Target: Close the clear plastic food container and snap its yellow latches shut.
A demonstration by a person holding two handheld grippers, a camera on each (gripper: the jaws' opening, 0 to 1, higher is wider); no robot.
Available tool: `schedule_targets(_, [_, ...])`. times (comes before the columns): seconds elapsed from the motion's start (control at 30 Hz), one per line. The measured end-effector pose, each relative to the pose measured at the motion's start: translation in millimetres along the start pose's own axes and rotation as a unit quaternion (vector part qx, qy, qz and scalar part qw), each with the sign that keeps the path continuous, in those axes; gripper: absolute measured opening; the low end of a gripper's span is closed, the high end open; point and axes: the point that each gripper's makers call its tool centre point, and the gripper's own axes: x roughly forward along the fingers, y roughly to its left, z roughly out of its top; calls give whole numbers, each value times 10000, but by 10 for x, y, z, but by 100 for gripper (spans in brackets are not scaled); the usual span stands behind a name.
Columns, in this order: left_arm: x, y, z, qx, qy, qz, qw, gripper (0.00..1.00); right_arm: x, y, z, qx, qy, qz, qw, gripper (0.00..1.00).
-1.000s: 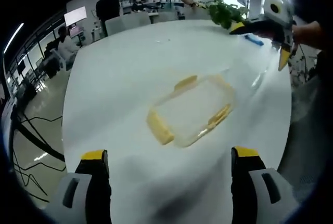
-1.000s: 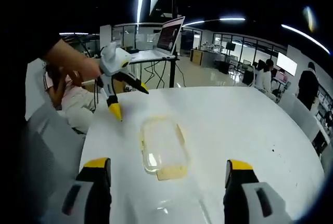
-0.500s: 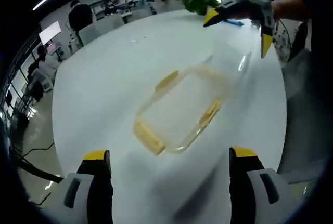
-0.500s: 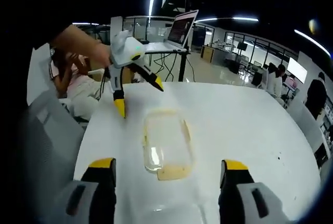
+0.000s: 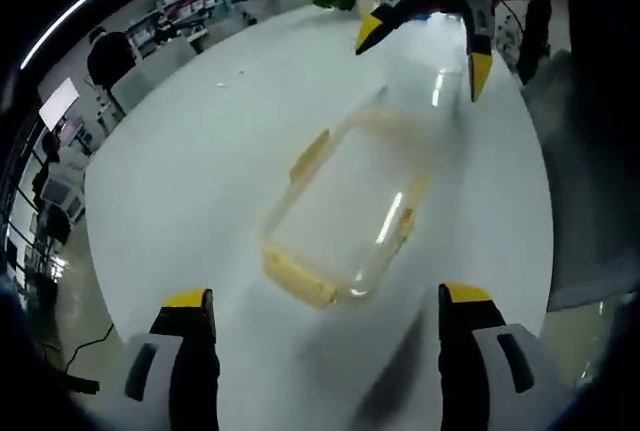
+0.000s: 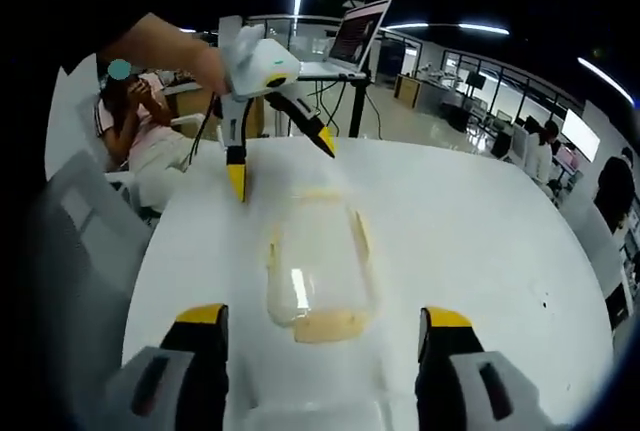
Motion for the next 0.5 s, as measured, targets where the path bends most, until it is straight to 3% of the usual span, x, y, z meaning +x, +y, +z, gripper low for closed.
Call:
schedule_targets(0.1, [10,54,-12,127,40,-55,9999,89,59,-18,-37,-44,86,47,9999,77])
schedule_targets(0.17, [13,121,-132,696,479,-30,9964,89,82,-64,-43,-46,90,0,9999,78])
schedule_targets(0.33, [39,106,-68,792,414,-310,9955,80,140,-117,-85,-52,92,11,9999,77])
schedule_targets(0.47, [53,106,-10,1000,436,-567,9924,77,200,-80,-177,-152,341,219,9991,72])
schedule_targets(0.5, [59,104,15,1103,411,-622,9911,76,210,-69,-270,-231,620,315,9973,70])
